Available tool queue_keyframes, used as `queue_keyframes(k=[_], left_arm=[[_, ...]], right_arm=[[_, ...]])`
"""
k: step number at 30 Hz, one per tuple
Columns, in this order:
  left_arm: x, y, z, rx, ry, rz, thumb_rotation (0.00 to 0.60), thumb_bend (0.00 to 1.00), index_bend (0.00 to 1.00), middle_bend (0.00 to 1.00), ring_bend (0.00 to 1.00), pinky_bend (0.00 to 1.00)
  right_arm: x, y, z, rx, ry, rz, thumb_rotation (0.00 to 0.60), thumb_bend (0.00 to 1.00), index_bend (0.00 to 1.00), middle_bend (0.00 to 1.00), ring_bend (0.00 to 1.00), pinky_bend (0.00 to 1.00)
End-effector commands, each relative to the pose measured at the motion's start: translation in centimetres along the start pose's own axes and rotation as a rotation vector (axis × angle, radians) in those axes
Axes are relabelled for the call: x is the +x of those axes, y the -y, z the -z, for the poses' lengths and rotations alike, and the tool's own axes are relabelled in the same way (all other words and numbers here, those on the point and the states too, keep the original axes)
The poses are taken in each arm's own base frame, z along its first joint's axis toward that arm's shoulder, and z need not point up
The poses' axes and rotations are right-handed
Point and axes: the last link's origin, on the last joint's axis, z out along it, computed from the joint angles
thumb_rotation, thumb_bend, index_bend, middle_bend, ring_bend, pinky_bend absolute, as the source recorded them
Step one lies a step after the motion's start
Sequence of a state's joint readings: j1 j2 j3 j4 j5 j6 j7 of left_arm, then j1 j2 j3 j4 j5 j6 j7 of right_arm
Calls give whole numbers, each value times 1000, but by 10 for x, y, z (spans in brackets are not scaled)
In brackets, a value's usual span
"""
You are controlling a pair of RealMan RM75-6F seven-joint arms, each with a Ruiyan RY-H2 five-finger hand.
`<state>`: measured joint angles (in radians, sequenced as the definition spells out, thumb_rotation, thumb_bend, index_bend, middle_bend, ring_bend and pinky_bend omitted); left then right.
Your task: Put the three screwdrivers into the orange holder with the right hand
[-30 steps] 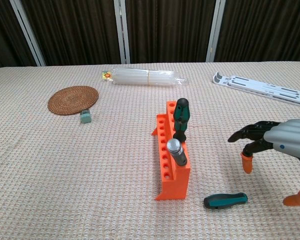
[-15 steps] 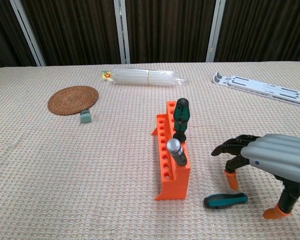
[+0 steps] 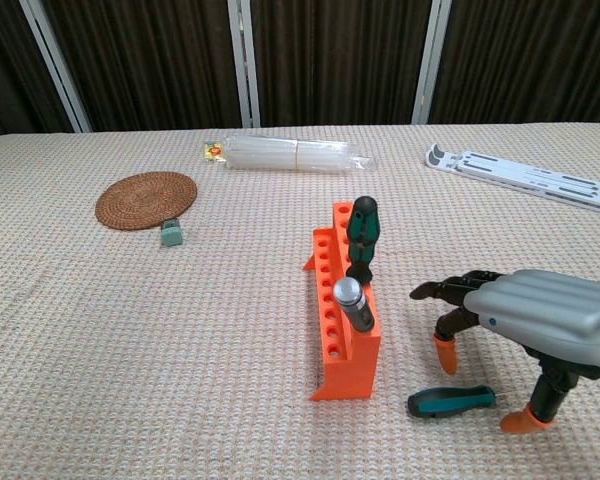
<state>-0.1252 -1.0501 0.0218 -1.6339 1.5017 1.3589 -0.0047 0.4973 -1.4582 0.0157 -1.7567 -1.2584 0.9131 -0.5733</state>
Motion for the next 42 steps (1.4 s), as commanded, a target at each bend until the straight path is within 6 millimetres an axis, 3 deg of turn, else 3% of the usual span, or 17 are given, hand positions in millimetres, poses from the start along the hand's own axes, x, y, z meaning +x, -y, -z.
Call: queue_keyframes(k=[1, 17, 42], left_arm=[[-1, 0, 0, 0, 3, 0, 600, 20, 38, 0, 0, 0], [-1, 1, 0, 3, 7, 4, 600, 20, 38, 0, 0, 0], [-1, 1, 0, 6, 12, 4, 600, 20, 33, 0, 0, 0]], right_arm=[[-2, 1, 0, -6, 8, -19, 600, 90, 419, 0, 0, 0], [-7, 17, -10, -3, 5, -85, 600, 168, 457, 0, 0, 0], [-13, 18, -11, -11, -11, -17, 600, 209, 491, 1, 0, 0]])
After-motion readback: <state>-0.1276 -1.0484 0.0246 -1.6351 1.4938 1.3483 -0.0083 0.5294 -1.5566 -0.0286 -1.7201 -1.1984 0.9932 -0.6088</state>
